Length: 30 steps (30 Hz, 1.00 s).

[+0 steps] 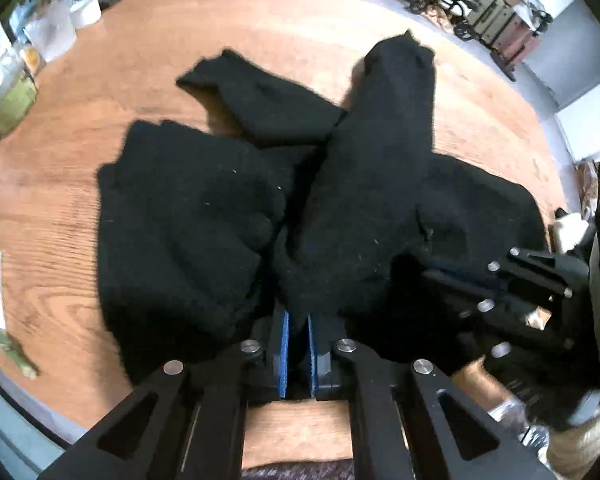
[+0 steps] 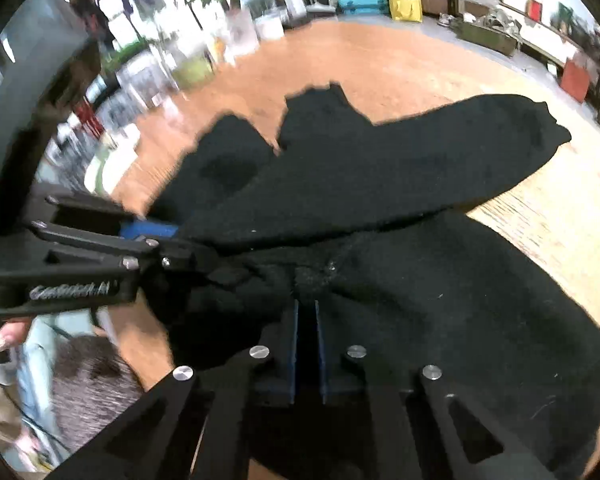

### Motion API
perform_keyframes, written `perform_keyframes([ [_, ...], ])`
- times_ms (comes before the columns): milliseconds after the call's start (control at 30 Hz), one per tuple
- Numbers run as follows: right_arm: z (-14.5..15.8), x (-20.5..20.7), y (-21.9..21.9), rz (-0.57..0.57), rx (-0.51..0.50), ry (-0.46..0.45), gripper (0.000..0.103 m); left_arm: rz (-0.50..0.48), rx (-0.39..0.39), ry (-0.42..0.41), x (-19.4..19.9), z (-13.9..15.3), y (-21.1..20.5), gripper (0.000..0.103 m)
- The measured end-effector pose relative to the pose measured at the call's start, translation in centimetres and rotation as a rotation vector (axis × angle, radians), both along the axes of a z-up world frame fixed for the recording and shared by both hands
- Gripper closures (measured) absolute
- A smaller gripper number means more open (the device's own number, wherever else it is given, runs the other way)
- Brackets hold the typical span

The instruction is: Fold clothes

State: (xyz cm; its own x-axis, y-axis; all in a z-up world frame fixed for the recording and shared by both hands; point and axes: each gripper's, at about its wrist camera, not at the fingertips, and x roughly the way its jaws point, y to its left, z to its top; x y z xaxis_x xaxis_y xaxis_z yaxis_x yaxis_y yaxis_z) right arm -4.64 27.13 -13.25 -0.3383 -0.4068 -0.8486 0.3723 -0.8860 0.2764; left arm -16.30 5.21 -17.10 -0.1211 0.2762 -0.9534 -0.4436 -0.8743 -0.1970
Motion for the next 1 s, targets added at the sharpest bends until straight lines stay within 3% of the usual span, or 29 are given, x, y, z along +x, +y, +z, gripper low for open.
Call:
perform_keyframes([
  [133, 1.9, 4.2, 0.6, 0.080, -0.080, 0.092, 0.094, -0.063, 0.043, 0.034, 3.0, 1.5, -2.5, 0.096],
  [200, 0.1, 5.9, -0.2, 0.132, -0.077, 0.030, 0.094, -0.076, 0.004, -0.014, 3.0, -0.9, -3.3, 0.096],
  [267, -2.6, 6.7, -1.2, 0.152, -0.050, -0.041, 0.093, -0.051, -0.095, -0.076, 3.0, -4.1, -3.6, 0.096],
  [367, -3.8, 7.0, -1.4, 0.116, -0.094, -0.079, 0.080, -0.026, -0.102, -0.066, 3.1, -4.7, -4.1, 0.094],
  [433, -2.0, 7.8, -0.1, 0.101, -0.158, -0.070, 0.049, -0.024, -0.123, -0.043, 3.1, -4.0, -4.3, 0.088],
  [467, -0.8, 8.4, 1.2, 0.086, -0.166, -0.045, 0.048, -0.026, -0.140, -0.040, 3.2, -3.6, -4.4, 0.085],
  [533, 1.6, 9.4, 4.0, 0.049, -0.173, 0.007, 0.044, -0.008, -0.164, -0.027, 3.3, -2.6, -4.6, 0.066],
  [633, 4.5, 9.4, 11.6, -0.164, -0.054, 0.107, 0.037, 0.029, -0.136, 0.002, 3.2, -0.3, -4.2, 0.059],
  [700, 4.9, 8.3, 17.4, -0.380, 0.072, 0.107, 0.040, 0.015, -0.122, 0.041, 3.3, 1.0, -2.4, 0.055],
  [733, 4.6, 7.6, 20.5, -0.489, 0.118, 0.084, 0.048, -0.001, -0.122, 0.064, 3.4, 1.6, -1.2, 0.054],
  [800, 3.6, 6.6, 24.6, -0.597, 0.112, 0.029, 0.054, -0.088, -0.152, 0.102, 4.7, 2.3, 2.5, 0.054],
  [867, 2.2, 5.6, 26.8, -0.633, 0.106, -0.022, 0.055, -0.148, -0.187, 0.126, 5.6, 2.4, 6.0, 0.054],
  [933, 0.8, 4.5, 27.0, -0.618, 0.154, -0.050, 0.055, -0.236, -0.280, 0.155, 6.6, 1.0, 11.1, 0.054],
  [1000, -0.4, 3.5, 26.5, -0.592, 0.115, -0.079, 0.055, -0.304, -0.344, 0.126, 7.2, -1.8, 14.8, 0.054],
])
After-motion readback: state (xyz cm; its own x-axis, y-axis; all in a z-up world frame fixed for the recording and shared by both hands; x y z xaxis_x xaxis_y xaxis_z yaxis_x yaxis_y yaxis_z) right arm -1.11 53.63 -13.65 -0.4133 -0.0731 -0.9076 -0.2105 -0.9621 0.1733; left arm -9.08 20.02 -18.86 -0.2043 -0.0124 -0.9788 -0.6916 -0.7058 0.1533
